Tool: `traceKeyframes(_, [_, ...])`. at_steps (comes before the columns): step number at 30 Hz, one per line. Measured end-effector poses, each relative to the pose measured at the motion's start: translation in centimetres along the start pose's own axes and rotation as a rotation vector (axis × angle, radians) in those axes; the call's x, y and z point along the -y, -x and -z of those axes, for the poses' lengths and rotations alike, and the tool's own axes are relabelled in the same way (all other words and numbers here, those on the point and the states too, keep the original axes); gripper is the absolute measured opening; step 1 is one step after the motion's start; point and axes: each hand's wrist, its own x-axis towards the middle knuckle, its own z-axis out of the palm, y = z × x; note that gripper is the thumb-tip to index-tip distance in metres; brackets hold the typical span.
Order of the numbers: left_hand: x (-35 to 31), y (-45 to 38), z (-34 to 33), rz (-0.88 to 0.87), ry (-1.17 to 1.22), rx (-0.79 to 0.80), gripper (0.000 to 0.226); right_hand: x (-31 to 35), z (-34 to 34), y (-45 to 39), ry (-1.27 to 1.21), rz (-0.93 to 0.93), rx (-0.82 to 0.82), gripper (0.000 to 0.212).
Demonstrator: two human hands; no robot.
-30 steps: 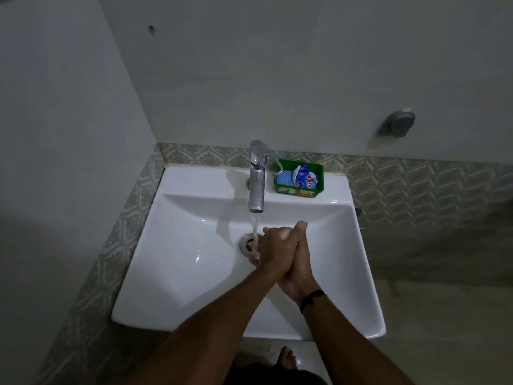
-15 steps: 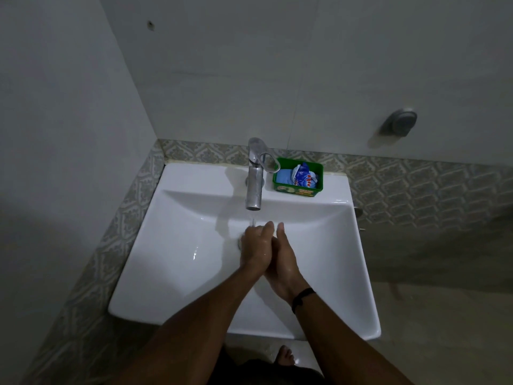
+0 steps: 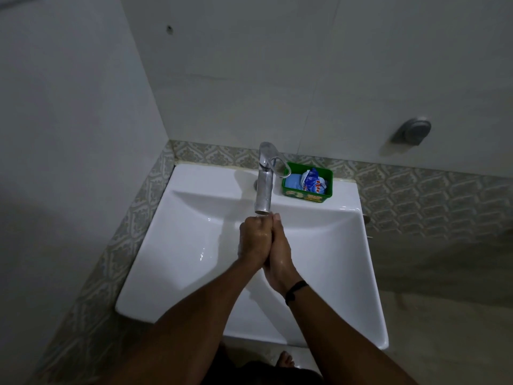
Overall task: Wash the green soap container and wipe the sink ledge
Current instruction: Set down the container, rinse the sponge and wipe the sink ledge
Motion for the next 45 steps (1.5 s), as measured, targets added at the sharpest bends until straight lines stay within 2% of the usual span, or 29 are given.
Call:
traceKeyframes(3, [0.4,0.0,0.0,0.059,0.103,-0.029,0.032,-0.2,-0.5,0.6,0.090,0.062,0.006,0.047])
traceKeyframes(6, [0.2,0.6,0.0,0.105,0.253,0.162,0.038,-0.4,-0.8,0.3,0.168,0.159,0.021,0.045])
traceKeyframes(8, [-0.1,0.5,0.6,0.247,0.381,0.263,0.040,-0.7,-0.7,0.2,0.215,0.167,0.038,0.042])
traceKeyframes(10, [0.1,-0.4,1.4,0.337,0.290,0.295,0.037,-1.0,-0.1,0.4,0.253,0.203,-0.004,0.035])
traceKeyframes(12, [0.0,-1.3,2.4,0.280,0.041,0.222,0.028,-1.2,0.6,0.5,0.293,0.270,-0.047,0.025])
traceKeyframes(13, [-0.4,-1.7,3.0,0.225,0.018,0.136,0.024,-1.3,0.8,0.7,0.295,0.288,-0.044,0.026])
traceKeyframes(15, [-2.0,-2.1,4.0,0.094,0.154,-0.016,0.024,-1.1,0.6,1.0,0.302,0.297,-0.048,0.036])
traceKeyframes(17, [-4.2,-2.9,4.8,0.000,0.272,-0.063,0.026,-0.9,0.1,0.9,0.330,0.265,-0.076,0.038])
traceKeyframes(20, [-7.6,-4.7,4.8,-0.049,0.129,0.030,0.057,-0.6,-0.5,0.6,0.328,0.218,-0.127,0.034])
traceKeyframes(24, [-9.3,-6.7,3.9,-0.134,-0.220,0.053,0.063,-0.1,-0.9,0.5,0.338,0.188,-0.162,0.027])
traceKeyframes(30, [-9.0,-7.3,3.7,-0.141,-0.255,0.051,0.080,-0.2,-0.5,0.9,0.346,0.273,-0.130,0.039])
traceKeyframes(32, [-9.0,-6.8,3.9,-0.166,-0.188,0.063,0.074,-0.3,-0.5,1.1,0.312,0.287,-0.088,0.033])
traceKeyframes(35, [-8.6,-6.7,4.4,-0.208,-0.100,0.088,0.035,-0.4,-0.5,1.1,0.242,0.240,-0.042,0.024])
traceKeyframes(37, [-8.4,-7.2,5.2,-0.268,-0.096,0.130,0.019,-0.5,-0.3,1.0,0.150,0.162,-0.031,0.023])
traceKeyframes(40, [-8.4,-8.8,6.4,-0.352,-0.150,0.233,0.016,-0.3,-0.4,0.8,-0.010,0.035,-0.021,0.022])
traceKeyframes(42, [-8.4,-9.0,7.0,-0.369,-0.188,0.271,0.017,0.0,-0.5,0.8,-0.030,0.004,-0.010,0.015])
traceKeyframes(44, [-7.6,-8.1,7.3,-0.352,-0.073,0.264,0.023,0.2,-0.5,0.6,0.031,0.001,-0.012,0.008])
traceKeyframes(45, [-6.8,-7.2,7.3,-0.289,0.045,0.250,0.026,0.4,-0.4,0.6,0.107,0.006,-0.025,0.011])
